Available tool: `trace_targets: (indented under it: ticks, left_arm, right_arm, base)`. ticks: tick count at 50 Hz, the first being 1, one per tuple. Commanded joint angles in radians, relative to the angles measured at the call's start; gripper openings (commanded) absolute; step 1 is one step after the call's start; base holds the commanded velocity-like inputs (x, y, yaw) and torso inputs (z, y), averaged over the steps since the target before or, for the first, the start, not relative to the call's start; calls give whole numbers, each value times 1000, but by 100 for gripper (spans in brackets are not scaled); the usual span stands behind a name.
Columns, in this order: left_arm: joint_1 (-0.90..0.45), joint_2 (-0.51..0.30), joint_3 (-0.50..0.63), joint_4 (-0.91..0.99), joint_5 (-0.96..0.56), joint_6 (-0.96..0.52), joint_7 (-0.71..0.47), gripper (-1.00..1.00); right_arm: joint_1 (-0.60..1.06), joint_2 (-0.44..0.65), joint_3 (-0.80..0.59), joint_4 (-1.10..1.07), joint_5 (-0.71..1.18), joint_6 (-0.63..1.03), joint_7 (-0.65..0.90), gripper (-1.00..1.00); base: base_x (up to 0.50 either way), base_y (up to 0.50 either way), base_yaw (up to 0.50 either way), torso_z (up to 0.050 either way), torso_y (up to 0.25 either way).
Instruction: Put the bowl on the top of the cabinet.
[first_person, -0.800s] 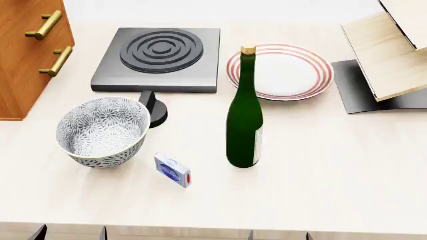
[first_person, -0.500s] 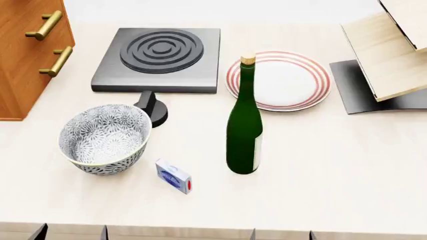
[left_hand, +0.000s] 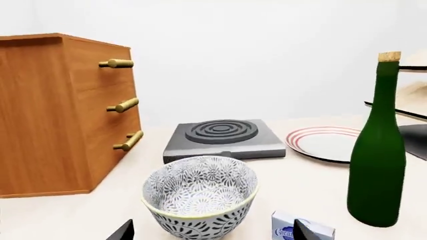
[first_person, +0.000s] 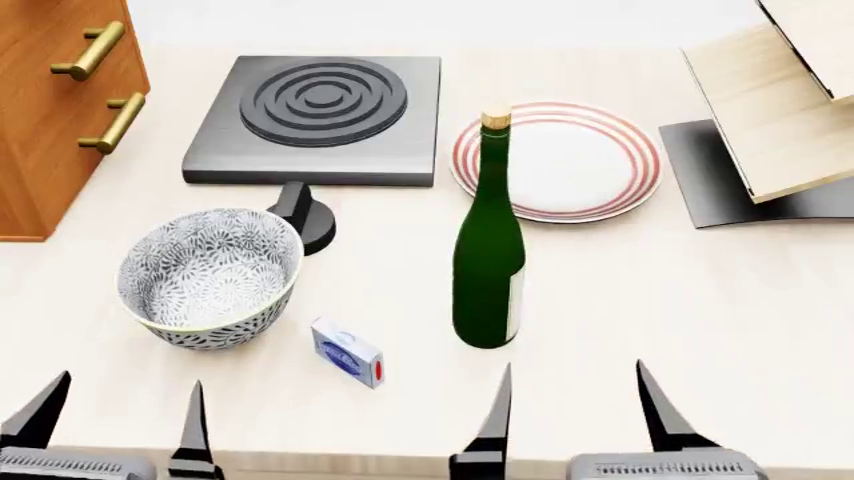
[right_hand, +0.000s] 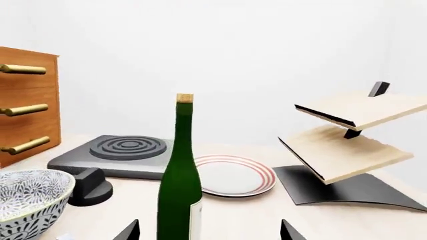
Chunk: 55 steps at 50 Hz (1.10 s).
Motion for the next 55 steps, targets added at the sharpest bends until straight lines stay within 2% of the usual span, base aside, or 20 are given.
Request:
trace_targets:
  ticks: [1, 18, 26, 36, 44, 55]
  left_arm:
    - [-29, -18, 14, 116, -3, -100, -21, 100]
    - [-31, -27, 23, 101, -24, -82, -36, 100]
    - [-27, -30, 26, 86, -36, -71, -42, 100]
    - [-16, -39, 29, 88, -43, -61, -52, 100]
    - [-13, -46, 33, 94, -48, -60, -59, 100]
    - [-19, -51, 40, 80, -55, -50, -67, 100]
  right_arm:
    - [33, 27, -16, -114, -1, 80, 10, 100]
    - [12, 31, -2, -78, 46, 28, 17, 100]
    - [3, 37, -17, -48, 35, -8, 28, 100]
    - [2, 44, -23, -42, 45, -30, 31, 100]
    - [-2, 45, -25, -44, 56, -37, 37, 100]
    - [-2, 55, -36, -29, 41, -67, 52, 100]
  base:
    - [0, 0, 0, 0, 0]
    - [0, 5, 0, 0, 0]
    - [0, 464, 0, 0, 0]
    - [0, 37, 0, 0, 0]
    - [0, 453, 0, 0, 0]
    - [0, 33, 0, 0, 0]
